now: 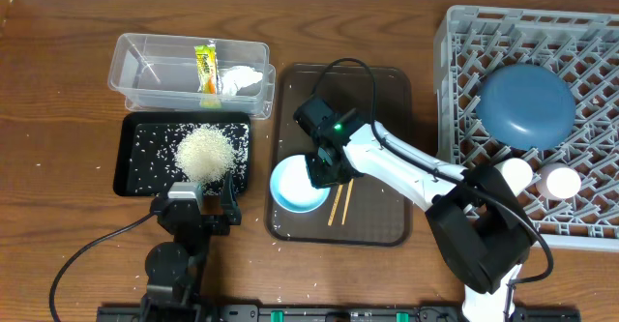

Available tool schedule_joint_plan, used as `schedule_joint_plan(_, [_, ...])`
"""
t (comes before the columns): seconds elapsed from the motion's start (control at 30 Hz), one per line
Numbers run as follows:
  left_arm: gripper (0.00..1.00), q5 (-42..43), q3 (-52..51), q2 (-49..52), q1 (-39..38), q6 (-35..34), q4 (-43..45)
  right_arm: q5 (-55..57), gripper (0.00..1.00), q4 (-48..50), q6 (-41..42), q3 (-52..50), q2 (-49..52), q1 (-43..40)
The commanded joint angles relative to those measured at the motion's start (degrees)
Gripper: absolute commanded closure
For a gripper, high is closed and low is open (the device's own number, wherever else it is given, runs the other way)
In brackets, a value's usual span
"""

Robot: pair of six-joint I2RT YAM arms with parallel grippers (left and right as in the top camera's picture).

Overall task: Sort waste into correct bins and load items into the dishwasher rack
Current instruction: 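Grasp the light-blue bowl rim with the right gripper and lift, then place the light-blue bowl into the dish rack with the right gripper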

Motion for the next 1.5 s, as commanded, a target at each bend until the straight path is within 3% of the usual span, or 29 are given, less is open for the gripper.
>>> schedule_joint_plan(0.0, [0.07,-0.3,-1.6,-0.4,0.3,-0.3,-0.6,2.5,0.99,0.1,1.4,-0.1,-0.1,0.5])
schedule_joint_plan(0.23, [0.07,-0.3,-1.6,-0.4,0.3,-0.3,-0.6,11.2,0.99,-1.0,3.9,-0.1,-7.8,-2.3])
schedule_joint_plan(0.6, [0.07,-0.3,-1.6,-0.4,0.3,-0.3,-0.6,51.5,0.99,-15.4,10.5,-0.1,-27.1,-11.4])
schedule_joint_plan(0.8, [0.07,-0.3,-1.6,-0.4,0.3,-0.3,-0.6,75.3,0.99,-22.0,11.6,-0.1,-28.6,-23.7])
schedule_joint_plan(1.0, [0.07,-0.3,-1.6,-0.4,0.3,-0.3,-0.6,79.9,0.99,-19.6,11.3,-0.1,-28.4,-38.1])
schedule_joint_plan(1.23, [0.07,-0.3,-1.6,-0.4,0.3,-0.3,-0.6,80.5,0.99,-4.9,-6.0,-0.1,-26.9,-52.8])
schedule_joint_plan(1.47, [0.07,-0.3,-1.6,-0.4,0.3,-0.3,-0.6,81.4,0.99,12.9,-26.8,-0.1,-23.7,-59.8])
